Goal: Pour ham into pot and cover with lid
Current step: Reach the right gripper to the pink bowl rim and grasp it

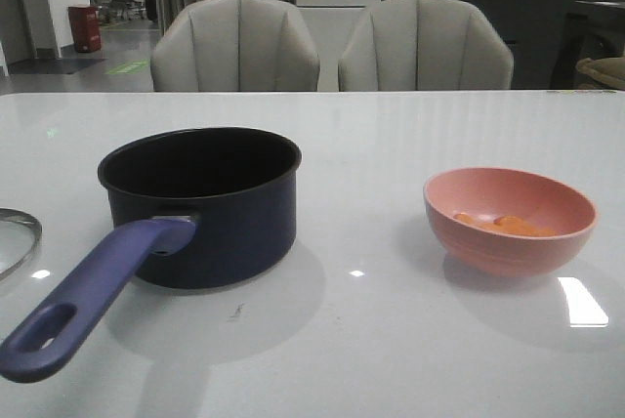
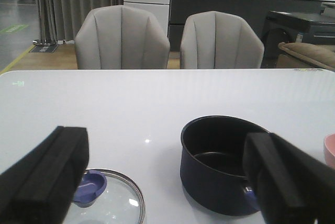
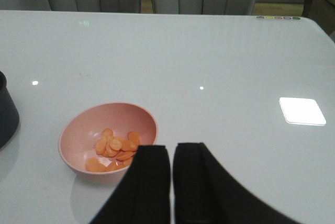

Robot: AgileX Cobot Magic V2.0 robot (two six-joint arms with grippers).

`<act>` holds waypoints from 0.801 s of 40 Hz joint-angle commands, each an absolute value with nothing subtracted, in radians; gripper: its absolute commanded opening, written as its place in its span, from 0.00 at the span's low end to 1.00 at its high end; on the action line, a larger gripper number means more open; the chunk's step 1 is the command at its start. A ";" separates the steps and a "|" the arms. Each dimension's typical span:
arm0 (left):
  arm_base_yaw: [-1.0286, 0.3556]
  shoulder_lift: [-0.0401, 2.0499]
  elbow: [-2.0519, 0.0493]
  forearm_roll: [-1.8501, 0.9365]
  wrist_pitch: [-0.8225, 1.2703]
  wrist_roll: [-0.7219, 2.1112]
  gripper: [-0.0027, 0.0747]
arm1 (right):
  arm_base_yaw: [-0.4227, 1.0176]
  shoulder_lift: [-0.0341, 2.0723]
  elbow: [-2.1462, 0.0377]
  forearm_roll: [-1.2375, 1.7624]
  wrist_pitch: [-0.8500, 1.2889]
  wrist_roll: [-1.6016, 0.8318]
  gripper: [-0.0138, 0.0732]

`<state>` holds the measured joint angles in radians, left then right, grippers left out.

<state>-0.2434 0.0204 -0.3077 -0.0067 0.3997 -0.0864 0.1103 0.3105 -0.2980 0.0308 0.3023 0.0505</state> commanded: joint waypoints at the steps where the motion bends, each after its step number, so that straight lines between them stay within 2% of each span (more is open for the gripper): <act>1: -0.251 0.042 -0.332 -0.008 0.328 -0.088 0.86 | 0.106 0.416 -0.366 0.033 0.222 0.052 0.56; 3: -0.251 0.042 -0.332 -0.008 0.328 -0.088 0.86 | 0.106 0.474 -0.388 0.035 0.214 0.052 0.64; 6: -0.251 0.042 -0.332 -0.008 0.328 -0.088 0.86 | 0.106 0.566 -0.430 0.044 0.209 0.059 0.70; 14: -0.251 0.042 -0.332 -0.008 0.327 -0.088 0.86 | 0.106 0.919 -0.612 0.135 0.267 0.067 0.70; 32: -0.251 0.042 -0.332 -0.008 0.327 -0.088 0.86 | 0.106 1.589 -1.111 0.135 0.693 0.012 0.70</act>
<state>-0.2434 0.0204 -0.3077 0.0000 0.3997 -0.0864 0.1103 1.5367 -1.0149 0.1311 0.6533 0.0378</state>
